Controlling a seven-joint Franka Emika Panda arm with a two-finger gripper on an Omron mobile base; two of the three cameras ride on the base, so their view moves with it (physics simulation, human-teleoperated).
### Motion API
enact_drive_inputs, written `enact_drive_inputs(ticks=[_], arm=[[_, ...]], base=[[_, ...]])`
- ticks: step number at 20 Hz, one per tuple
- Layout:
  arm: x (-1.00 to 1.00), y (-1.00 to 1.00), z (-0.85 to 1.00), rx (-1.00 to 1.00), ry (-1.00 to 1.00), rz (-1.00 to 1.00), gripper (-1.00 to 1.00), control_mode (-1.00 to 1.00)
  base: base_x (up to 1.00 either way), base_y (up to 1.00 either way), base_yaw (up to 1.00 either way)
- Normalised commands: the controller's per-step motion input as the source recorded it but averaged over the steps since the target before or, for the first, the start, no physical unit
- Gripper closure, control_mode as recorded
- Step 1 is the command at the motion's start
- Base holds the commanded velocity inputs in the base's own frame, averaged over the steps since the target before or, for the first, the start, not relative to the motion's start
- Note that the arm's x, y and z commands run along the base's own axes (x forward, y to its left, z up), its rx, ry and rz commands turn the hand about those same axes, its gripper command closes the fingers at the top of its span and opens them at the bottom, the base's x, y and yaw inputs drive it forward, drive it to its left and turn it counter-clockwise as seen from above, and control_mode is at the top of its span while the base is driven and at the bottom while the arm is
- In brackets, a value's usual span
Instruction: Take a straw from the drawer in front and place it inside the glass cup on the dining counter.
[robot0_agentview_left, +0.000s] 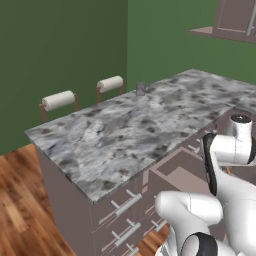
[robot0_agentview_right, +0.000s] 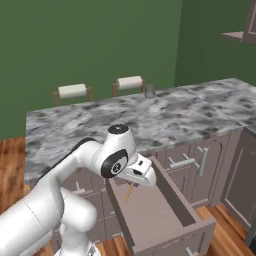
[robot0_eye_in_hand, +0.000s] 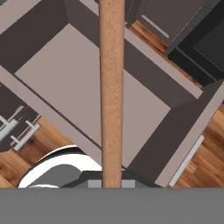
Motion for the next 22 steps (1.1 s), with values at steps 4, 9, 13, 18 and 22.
enact_drive_inputs(ticks=[4,9,13,18,22], arm=[[0.0,-0.01,1.0,0.0,0.01,0.0,1.0,-1.0],[-0.06,-0.09,0.43,0.06,0.0,0.0,1.0,-1.0],[-0.42,0.04,0.03,0.03,0.0,0.0,1.0,-1.0],[-0.24,0.12,0.0,0.0,-0.02,0.0,1.0,1.0],[0.0,0.0,0.0,0.0,0.0,0.0,1.0,1.0]], base=[[0.0,0.0,0.0],[0.0,0.0,0.0],[0.0,0.0,0.0],[-0.48,0.3,0.01],[-0.82,0.93,0.02]])
